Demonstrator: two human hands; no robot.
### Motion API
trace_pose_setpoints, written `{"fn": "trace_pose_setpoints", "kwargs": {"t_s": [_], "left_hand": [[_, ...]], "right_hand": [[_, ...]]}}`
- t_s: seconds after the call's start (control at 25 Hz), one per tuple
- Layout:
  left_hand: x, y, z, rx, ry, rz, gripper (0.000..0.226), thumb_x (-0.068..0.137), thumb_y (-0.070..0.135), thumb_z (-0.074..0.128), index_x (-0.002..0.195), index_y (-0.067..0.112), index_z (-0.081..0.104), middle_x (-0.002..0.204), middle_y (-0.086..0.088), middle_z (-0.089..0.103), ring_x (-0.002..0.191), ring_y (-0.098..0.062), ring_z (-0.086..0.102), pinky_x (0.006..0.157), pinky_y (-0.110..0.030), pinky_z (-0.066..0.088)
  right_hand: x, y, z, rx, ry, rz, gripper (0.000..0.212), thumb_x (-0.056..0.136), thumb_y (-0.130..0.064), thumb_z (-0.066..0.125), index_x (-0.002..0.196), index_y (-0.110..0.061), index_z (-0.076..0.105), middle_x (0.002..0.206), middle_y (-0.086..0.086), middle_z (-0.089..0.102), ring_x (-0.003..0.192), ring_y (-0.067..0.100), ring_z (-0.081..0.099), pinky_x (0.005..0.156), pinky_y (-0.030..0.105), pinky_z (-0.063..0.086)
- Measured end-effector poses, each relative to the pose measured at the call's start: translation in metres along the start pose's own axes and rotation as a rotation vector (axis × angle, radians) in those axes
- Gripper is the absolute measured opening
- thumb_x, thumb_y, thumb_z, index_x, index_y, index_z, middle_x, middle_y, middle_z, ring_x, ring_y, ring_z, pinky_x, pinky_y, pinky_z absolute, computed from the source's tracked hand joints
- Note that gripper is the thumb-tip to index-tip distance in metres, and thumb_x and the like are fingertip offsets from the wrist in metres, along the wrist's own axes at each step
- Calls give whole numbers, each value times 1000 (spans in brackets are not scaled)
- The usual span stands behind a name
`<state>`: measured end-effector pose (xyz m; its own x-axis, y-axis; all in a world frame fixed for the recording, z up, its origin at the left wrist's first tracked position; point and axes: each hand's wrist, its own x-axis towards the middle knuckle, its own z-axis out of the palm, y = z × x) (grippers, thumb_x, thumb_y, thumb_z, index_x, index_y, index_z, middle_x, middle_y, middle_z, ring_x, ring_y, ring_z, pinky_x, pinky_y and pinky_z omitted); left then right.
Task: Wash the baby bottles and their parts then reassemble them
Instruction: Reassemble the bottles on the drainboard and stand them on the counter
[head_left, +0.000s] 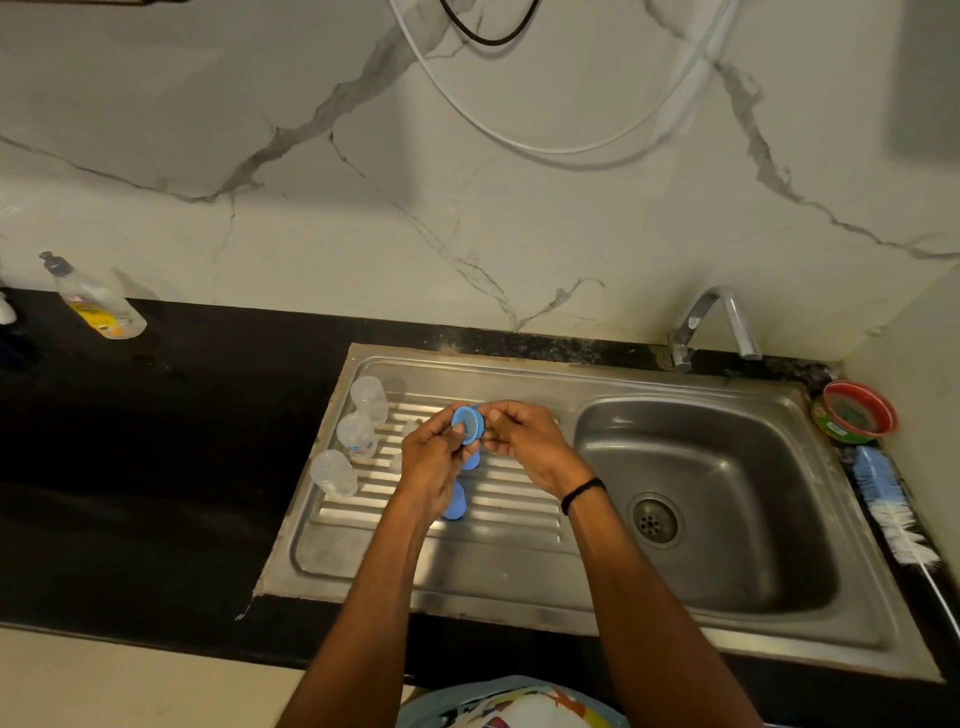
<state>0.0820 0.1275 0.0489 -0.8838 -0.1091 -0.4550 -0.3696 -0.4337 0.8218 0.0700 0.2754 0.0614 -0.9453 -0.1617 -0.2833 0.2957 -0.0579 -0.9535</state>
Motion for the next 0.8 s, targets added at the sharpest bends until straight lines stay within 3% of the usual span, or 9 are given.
{"fn": "trace_pose_setpoints", "kwargs": {"t_s": [0.12,0.28,0.4,0.48,0.64,0.8], "left_hand": [[-1,-1,-1,-29,-26,-37,27,98,-1,58,124,2,67,120,-21,70,113,-36,67,93,-38,58],[-2,3,-7,-83,-58,-72,25,101,7,56,123,3,67,121,-23,69,113,-35,68,87,-35,61],[-10,10,-5,85,-162,20,33,89,24,74,117,6,70,109,-19,74,105,-31,72,89,-35,60],[-12,10,-2,209,-135,98,29,85,19,80,110,7,73,102,-18,76,99,-29,74,83,-30,61],[-8,9,-2,-17,-45,-16,20,94,10,69,110,-2,71,102,-20,75,102,-33,72,85,-31,61],[-3,6,0,-33,8,-31,22,94,11,69,108,-6,70,104,-26,73,103,-37,72,83,-33,62]], "right_hand": [[5,4,5,-161,38,-37,18,97,-8,59,112,-8,69,108,12,72,98,26,69,86,41,58],[6,6,8,-294,42,-26,12,95,-15,63,98,-8,72,93,11,72,87,22,67,82,40,57],[8,8,10,-452,115,-88,7,89,-15,66,84,-12,70,85,9,71,84,25,68,82,47,57],[11,8,11,-520,184,-104,3,86,-14,65,84,-13,66,86,4,69,85,21,67,80,46,57],[14,9,13,-457,226,-107,8,90,-15,63,83,-18,63,84,1,71,81,20,71,77,47,59],[12,9,15,-425,291,-106,14,89,-8,60,80,-19,61,81,1,70,78,20,71,74,46,60]]}}
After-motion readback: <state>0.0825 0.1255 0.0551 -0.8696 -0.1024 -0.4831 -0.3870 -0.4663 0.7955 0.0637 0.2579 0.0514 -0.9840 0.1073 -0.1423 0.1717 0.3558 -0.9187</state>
